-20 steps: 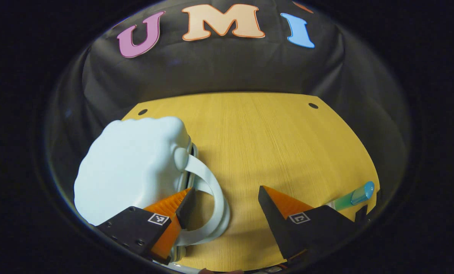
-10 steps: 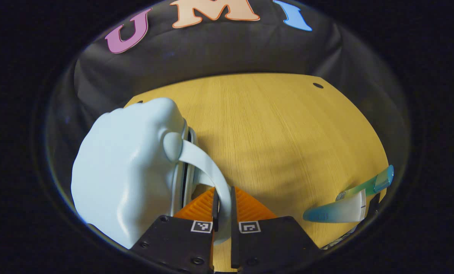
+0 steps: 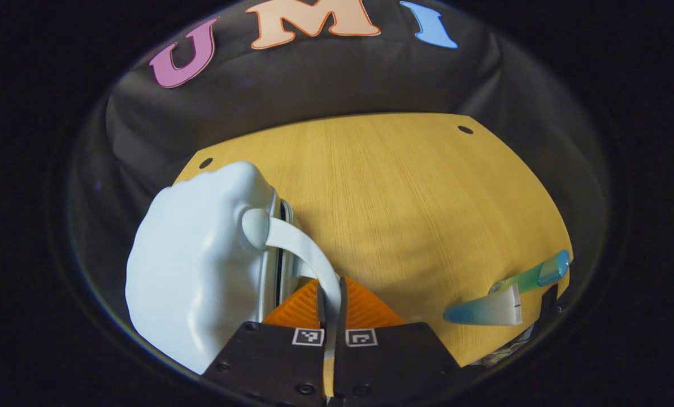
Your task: First open the suitcase, pack the skin care products into it, and then close the suitcase.
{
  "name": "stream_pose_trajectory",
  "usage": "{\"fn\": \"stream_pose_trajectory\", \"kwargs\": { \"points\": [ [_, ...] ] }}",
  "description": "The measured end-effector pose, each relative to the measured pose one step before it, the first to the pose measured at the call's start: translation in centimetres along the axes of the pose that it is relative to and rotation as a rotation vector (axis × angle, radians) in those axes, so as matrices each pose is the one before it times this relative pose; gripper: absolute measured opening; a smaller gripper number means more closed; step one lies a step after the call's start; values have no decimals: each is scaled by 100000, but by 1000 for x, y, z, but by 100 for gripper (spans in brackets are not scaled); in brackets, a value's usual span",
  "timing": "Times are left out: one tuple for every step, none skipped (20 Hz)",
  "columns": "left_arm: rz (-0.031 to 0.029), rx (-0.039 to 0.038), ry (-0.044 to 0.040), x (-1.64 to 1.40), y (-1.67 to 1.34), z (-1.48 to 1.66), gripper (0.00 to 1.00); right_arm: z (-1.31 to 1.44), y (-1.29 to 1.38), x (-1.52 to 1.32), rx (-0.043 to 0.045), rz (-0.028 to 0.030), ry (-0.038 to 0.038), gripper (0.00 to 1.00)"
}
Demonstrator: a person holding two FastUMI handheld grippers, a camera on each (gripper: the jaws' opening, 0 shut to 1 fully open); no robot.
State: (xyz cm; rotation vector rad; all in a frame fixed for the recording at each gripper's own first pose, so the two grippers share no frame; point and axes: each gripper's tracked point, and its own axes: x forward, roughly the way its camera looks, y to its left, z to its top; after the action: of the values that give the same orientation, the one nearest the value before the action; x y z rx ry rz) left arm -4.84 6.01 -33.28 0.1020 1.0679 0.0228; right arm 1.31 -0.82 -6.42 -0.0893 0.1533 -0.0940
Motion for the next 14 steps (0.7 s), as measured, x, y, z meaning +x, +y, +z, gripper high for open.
{"fn": "stream_pose_trajectory", "kwargs": {
  "points": [
    [-652,-178,161,-502,49,295,0,34,93,42,87,153,-566,99],
    [-492,1150,-741,-504,124,506,0,33,168,102,-53,305,-431,99],
    [-58,975,-1546,-450,217,565,0,-90,288,101,227,562,-183,99],
    [-99,651,-1756,-504,345,672,0,23,342,47,688,739,-58,99],
    [-433,-291,-1119,-947,418,569,0,-3,433,54,867,810,-39,99],
    [-1108,-1158,-1129,-871,505,783,0,124,467,36,715,851,-188,99],
    [-1549,-1399,-1209,-1284,623,1011,0,56,458,63,427,927,-366,99],
    [-903,-2052,-1532,-962,794,861,0,147,449,135,17,663,-515,99],
    [-1115,-1668,-1888,-1011,766,1078,0,12,376,152,-167,450,-414,99],
    [-486,-1984,-2445,-904,944,1104,0,-68,459,134,83,420,281,99],
    [-1,-1263,-2168,-939,1185,1094,0,-272,543,148,531,731,731,99],
    [204,-1273,-2442,-756,1253,1222,0,-280,686,135,1005,819,917,99],
    [406,-1613,-2078,-763,1406,1006,0,-237,667,229,907,687,872,100],
    [10,-1069,-1709,-611,1163,1025,0,-123,557,260,360,474,575,99]
  ]
}}
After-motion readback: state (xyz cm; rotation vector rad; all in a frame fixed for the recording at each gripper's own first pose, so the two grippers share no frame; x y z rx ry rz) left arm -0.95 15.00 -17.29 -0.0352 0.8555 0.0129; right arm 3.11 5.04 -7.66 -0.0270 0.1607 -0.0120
